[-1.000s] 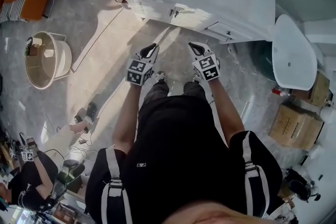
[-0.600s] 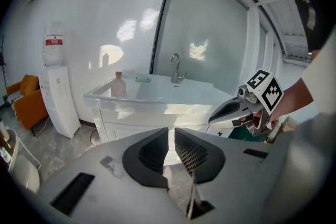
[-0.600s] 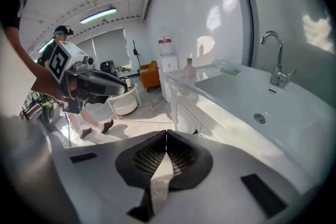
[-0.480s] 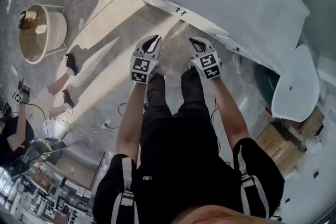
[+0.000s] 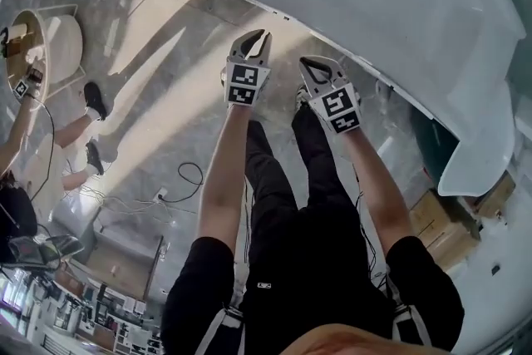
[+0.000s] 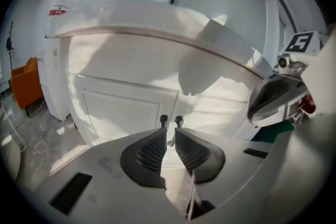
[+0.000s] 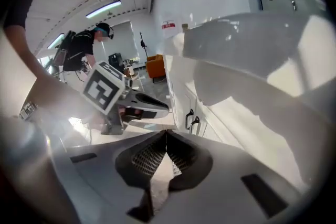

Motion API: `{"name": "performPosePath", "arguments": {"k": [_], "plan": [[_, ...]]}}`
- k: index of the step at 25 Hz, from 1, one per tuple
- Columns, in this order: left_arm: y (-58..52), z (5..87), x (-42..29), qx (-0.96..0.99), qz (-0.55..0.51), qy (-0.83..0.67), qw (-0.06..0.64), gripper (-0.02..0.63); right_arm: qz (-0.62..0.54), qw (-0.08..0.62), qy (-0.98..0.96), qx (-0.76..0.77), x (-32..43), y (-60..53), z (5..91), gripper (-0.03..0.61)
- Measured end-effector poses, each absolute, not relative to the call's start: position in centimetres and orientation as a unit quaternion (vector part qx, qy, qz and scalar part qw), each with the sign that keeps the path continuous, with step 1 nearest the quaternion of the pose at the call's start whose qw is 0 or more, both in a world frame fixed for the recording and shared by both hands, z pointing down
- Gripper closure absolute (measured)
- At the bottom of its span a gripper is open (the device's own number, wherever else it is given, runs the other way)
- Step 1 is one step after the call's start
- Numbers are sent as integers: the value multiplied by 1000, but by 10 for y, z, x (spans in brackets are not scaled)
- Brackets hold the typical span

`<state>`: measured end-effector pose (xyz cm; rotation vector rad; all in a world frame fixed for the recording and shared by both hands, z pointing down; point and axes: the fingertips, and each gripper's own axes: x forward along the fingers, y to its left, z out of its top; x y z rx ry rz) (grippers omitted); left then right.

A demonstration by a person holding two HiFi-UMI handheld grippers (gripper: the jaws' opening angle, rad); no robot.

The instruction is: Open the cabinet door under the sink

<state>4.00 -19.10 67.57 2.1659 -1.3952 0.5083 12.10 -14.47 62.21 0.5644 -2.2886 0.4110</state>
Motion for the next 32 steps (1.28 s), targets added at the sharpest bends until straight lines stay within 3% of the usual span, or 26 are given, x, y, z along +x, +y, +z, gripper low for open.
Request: {"name": "performPosePath", "arguments": {"k": [15,32], "plan": [[-266,744,66,783,211,-542,219,546,184,401,-874,205,160,-125,679,518],[-193,747,30,776,241,-547,201,566,186,394,-884,168,112,-90,690,518]]}}
